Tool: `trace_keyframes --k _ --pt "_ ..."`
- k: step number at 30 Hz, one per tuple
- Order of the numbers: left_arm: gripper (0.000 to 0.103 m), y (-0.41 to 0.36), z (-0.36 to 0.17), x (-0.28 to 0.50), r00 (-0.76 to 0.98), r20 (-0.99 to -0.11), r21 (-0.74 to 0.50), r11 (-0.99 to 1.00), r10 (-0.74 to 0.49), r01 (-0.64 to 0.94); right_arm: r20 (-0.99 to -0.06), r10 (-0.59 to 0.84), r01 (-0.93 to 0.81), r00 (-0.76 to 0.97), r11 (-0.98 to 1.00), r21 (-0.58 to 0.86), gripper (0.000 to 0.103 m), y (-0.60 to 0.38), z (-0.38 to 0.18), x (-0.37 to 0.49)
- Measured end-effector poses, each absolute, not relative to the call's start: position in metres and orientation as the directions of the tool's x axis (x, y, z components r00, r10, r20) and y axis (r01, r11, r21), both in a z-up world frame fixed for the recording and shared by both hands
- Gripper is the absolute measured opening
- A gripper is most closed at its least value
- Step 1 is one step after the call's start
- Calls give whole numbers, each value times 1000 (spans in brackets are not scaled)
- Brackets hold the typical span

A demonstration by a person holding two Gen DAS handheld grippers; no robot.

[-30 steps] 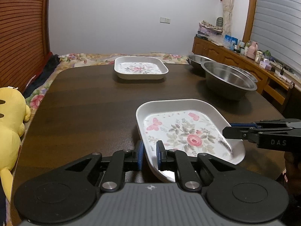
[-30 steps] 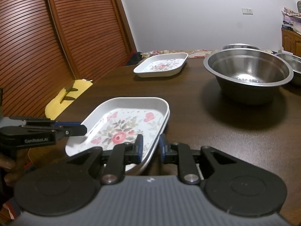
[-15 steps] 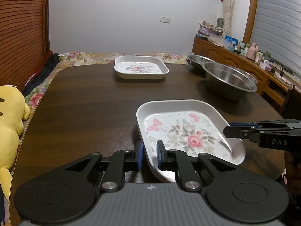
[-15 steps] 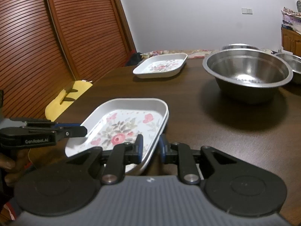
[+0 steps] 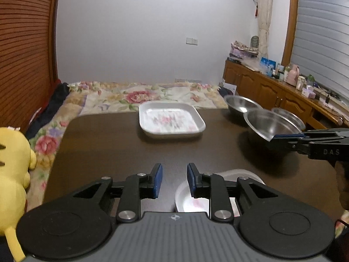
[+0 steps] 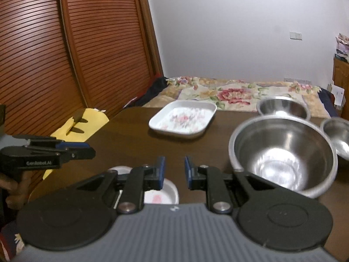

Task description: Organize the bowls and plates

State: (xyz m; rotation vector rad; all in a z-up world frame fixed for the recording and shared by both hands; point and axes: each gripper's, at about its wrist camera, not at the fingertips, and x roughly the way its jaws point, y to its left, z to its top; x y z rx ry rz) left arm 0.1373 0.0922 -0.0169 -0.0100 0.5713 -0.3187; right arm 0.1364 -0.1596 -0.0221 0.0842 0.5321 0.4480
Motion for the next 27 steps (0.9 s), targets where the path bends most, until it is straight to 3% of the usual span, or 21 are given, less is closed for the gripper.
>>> trace_keyframes --k 3,7,16,27 --pt "28 93 -9 160 801 -525 -91 955 -287 283 -476 445 -406 758 894 189 22 -158 -15 153" --pt "30 95 -2 184 810 -522 -78 961 -266 265 -490 460 -425 740 885 189 35 -154 -6 177" --pt "41 91 -1 237 803 -542 -74 966 -247 247 -544 475 -469 692 868 162 35 -145 1 231" --pt "41 84 -27 301 760 -598 -91 963 -256 254 -657 441 -428 611 883 194 35 -143 -23 303"
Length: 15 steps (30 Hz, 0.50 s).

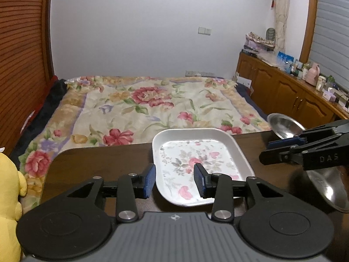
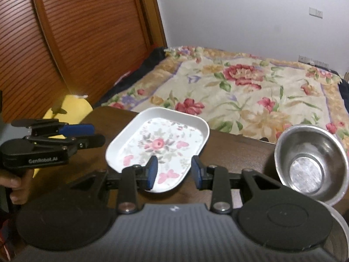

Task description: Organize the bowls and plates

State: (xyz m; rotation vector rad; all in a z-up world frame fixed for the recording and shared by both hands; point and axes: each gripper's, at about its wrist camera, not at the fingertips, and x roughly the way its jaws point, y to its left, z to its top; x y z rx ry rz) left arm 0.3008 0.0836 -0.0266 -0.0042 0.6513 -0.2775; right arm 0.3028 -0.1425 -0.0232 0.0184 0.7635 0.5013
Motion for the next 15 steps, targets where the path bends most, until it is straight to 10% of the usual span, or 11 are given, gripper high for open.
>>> trace_keyframes --k 15 --pt "31 95 -59 338 719 -639 -129 960 -273 249 -743 416 -423 524 884 197 35 -134 -47 339"
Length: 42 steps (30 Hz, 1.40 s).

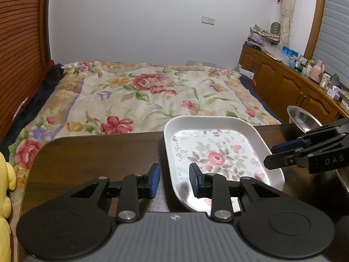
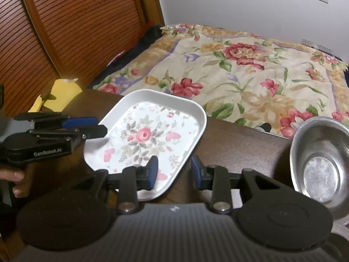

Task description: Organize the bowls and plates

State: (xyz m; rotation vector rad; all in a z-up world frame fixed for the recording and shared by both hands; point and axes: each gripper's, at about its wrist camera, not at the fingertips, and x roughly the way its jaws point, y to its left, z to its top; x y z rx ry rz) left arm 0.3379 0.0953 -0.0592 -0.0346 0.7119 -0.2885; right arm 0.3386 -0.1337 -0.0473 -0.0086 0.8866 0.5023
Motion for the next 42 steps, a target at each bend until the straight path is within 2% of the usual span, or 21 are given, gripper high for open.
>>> trace_keyframes --k 10,20,25,42 --pt "22 94 -65 344 706 -648 -142 956 -285 256 -767 410 -446 493 877 182 27 -129 -52 347" --pt "17 94 -68 345 700 -654 -144 956 -286 255 -776 410 -445 480 876 188 25 -134 -56 352" --pt "10 94 -68 345 705 -651 -144 958 -282 249 -773 433 -459 464 864 208 18 -134 -58 352" --pt "9 96 -58 332 716 -642 -138 960 -273 242 -751 455 -466 478 857 223 16 -139 -51 344"
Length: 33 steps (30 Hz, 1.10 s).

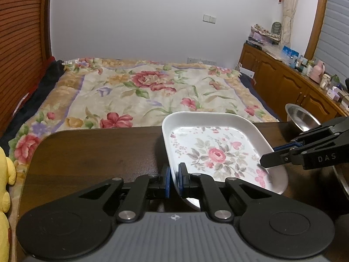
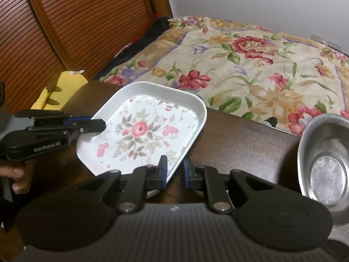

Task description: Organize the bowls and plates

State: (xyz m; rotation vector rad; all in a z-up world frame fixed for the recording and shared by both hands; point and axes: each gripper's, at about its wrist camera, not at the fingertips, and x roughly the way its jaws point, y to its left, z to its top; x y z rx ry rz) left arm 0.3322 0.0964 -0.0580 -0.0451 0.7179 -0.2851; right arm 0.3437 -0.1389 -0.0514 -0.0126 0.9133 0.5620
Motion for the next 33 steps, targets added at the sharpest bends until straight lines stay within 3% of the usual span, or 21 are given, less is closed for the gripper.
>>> trace_keyframes --k 33 --pt "10 92 14 244 801 -524 -119 957 -288 266 -644 498 -494 581 844 207 17 -155 15 266"
